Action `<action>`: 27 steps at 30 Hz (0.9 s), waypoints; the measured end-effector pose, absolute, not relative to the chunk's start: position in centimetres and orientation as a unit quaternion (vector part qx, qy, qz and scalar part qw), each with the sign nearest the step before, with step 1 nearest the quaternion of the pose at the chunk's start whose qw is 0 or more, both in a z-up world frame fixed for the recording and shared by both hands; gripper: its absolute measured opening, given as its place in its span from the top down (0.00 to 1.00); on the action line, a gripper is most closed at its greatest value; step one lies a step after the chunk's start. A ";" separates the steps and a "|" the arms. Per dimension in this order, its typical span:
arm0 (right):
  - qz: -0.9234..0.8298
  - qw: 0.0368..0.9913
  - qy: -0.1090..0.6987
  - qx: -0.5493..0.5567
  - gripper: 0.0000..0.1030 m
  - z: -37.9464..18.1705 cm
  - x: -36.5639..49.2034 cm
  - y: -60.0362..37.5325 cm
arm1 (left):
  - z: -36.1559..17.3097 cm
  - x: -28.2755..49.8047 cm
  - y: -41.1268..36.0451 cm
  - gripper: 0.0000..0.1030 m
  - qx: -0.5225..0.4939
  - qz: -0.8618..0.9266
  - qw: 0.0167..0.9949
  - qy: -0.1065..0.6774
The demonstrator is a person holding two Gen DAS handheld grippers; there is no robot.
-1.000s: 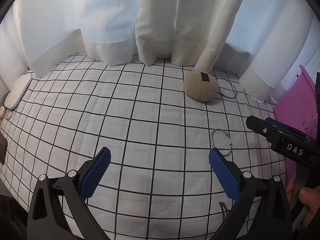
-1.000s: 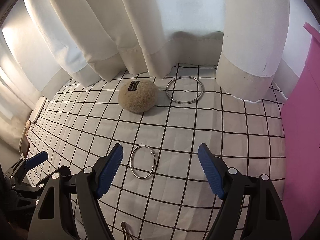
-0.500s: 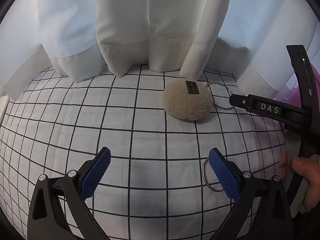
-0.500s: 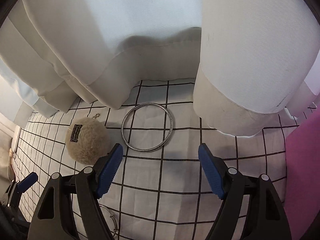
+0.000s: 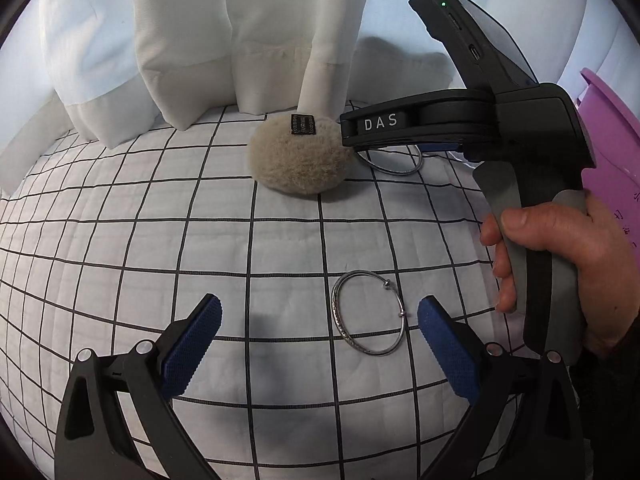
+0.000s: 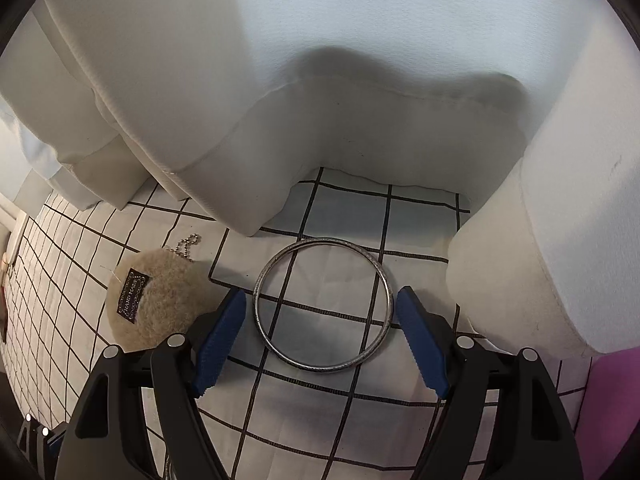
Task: Organize jewelry
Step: 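Move left gripper to the small silver hoop while right gripper approaches the large silver hoop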
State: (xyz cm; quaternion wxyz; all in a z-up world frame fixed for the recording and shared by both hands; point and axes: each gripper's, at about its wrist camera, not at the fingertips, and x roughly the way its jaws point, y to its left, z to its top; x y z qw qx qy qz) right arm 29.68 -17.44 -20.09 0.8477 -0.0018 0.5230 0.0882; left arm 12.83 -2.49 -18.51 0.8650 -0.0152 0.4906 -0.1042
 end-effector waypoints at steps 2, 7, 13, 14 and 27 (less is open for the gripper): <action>0.084 0.849 0.521 -0.019 0.28 -20.3 30.2 -17.0 | -18.6 13.0 -2.5 0.06 -0.015 -0.101 0.865 0.491; 0.080 0.855 0.510 -0.043 0.24 -20.6 30.8 -16.4 | -19.5 13.0 -3.4 0.06 -0.006 -0.095 0.865 0.493; 0.086 0.856 0.507 -0.054 0.24 -20.6 30.9 -16.5 | -20.7 12.9 -4.6 0.06 0.013 -0.092 0.858 0.504; 0.086 0.856 0.507 -0.054 0.24 -20.6 31.0 -16.5 | -20.8 12.9 -5.0 0.06 0.023 -0.089 0.858 0.505; 0.086 0.867 0.489 -0.054 0.20 -20.9 28.1 -18.6 | -21.5 13.9 -7.9 0.08 0.047 -0.085 0.865 0.493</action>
